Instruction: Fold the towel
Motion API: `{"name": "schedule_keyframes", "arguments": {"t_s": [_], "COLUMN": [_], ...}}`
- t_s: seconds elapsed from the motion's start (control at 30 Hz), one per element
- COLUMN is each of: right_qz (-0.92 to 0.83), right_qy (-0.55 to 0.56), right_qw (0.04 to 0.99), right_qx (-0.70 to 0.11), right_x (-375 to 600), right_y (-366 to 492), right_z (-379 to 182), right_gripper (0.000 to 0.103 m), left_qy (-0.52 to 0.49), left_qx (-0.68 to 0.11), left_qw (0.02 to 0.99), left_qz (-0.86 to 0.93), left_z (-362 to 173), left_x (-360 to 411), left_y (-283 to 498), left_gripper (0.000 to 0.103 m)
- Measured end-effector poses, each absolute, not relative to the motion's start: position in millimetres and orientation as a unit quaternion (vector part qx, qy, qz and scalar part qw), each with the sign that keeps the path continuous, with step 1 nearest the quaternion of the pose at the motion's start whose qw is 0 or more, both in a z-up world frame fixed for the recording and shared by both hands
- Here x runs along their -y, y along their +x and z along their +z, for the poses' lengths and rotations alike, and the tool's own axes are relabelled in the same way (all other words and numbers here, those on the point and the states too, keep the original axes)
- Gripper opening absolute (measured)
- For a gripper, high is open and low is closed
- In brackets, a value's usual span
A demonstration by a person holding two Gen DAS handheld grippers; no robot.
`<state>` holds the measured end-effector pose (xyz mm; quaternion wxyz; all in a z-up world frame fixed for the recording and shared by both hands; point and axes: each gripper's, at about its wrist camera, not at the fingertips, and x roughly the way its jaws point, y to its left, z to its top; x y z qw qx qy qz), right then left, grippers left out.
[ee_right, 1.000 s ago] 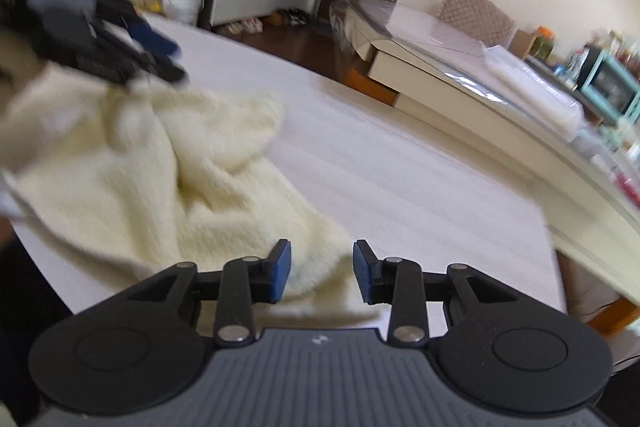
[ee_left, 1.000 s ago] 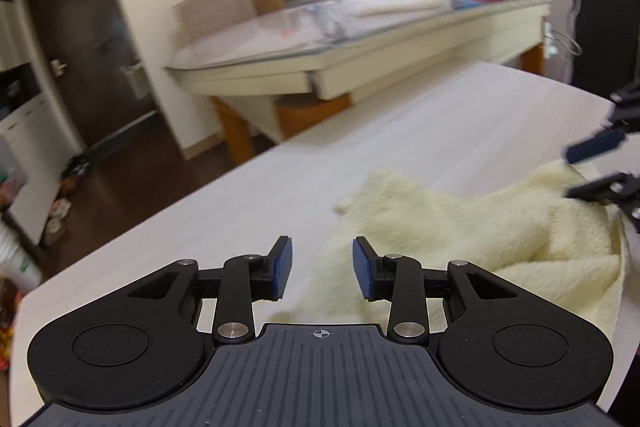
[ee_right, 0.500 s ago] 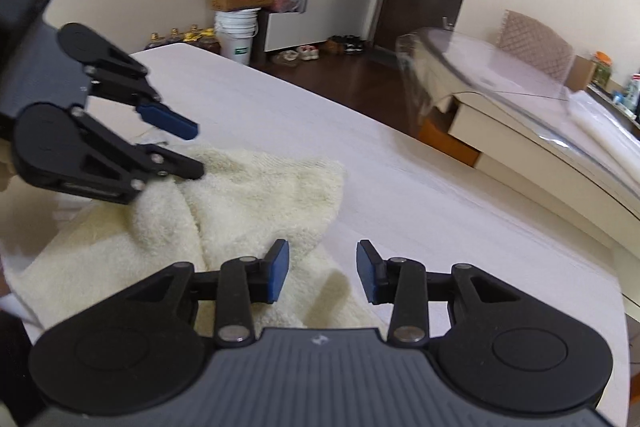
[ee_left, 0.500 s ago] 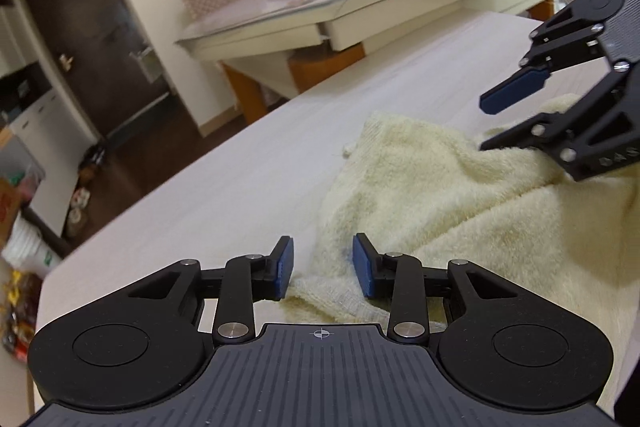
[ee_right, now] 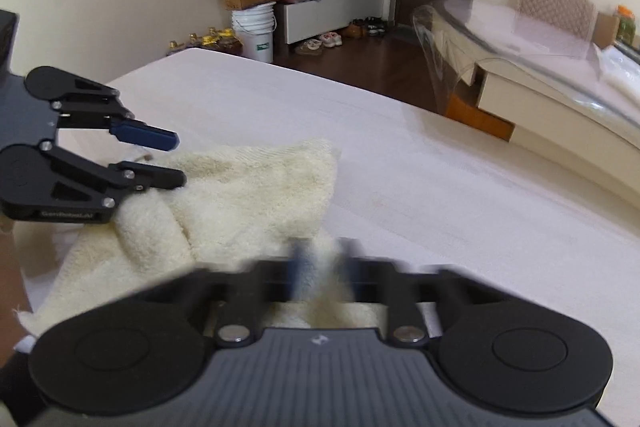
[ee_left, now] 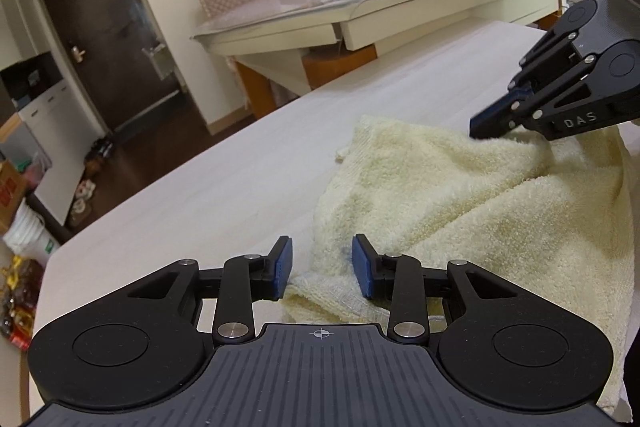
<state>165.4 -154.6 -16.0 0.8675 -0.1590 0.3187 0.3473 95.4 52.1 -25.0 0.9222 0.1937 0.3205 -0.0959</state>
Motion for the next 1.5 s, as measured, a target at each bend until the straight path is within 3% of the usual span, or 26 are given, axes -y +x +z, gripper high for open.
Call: {"name": "schedule_keyframes", "arguments": {"t_s": [0.23, 0.33, 0.53, 0.73, 0.93, 1.07, 1.17, 1.2, 1.43, 1.5], "right_qz": [0.201, 0.187, 0.262, 0.293, 0.339, 0.327, 0.331, 0.335, 0.164, 0.153], "right_qy": [-0.234, -0.25, -0.163, -0.188, -0.219, -0.205, -0.202, -0.2, -0.359, -0.377], "right_qw": [0.907, 0.906, 0.912, 0.891, 0.869, 0.876, 0.873, 0.871, 0.9, 0.89], "right_qx": [-0.287, -0.287, -0.271, -0.291, -0.287, -0.29, -0.296, -0.298, -0.186, -0.206], "right_x": [165.5, 165.3, 166.7, 137.9, 134.9, 137.7, 135.8, 134.8, 127.5, 130.6], "right_y": [160.4, 154.3, 167.4, 189.2, 156.4, 165.6, 174.1, 176.9, 152.0, 148.1], "right_z": [-26.9, -25.6, -4.0, -18.4, -16.2, -13.2, -14.9, -15.7, -29.0, -34.5], "right_gripper": [0.005, 0.018, 0.025, 0.025, 0.024, 0.034, 0.026, 0.003, 0.005, 0.02], "left_qy": [0.201, 0.205, 0.194, 0.205, 0.209, 0.214, 0.222, 0.219, 0.188, 0.197], "left_qx": [-0.319, -0.319, -0.31, -0.313, -0.311, -0.309, -0.306, -0.305, -0.292, -0.292], "left_qw": [0.921, 0.92, 0.925, 0.92, 0.918, 0.917, 0.916, 0.917, 0.928, 0.925], "left_qz": [-0.093, -0.096, -0.105, -0.118, -0.133, -0.136, -0.135, -0.134, -0.138, -0.142], "left_z": [-24.5, -23.7, -17.8, -19.7, -25.5, -26.3, -27.3, -27.4, -20.3, -20.0], "left_x": [-47.6, -45.4, -41.5, -30.6, -26.2, -22.0, -18.9, -19.4, -22.9, -20.7], "left_y": [97.9, 100.8, 116.5, 133.3, 137.8, 143.6, 142.4, 142.2, 142.7, 141.1], "left_gripper": [0.038, 0.039, 0.041, 0.042, 0.042, 0.042, 0.042, 0.042, 0.043, 0.043]}}
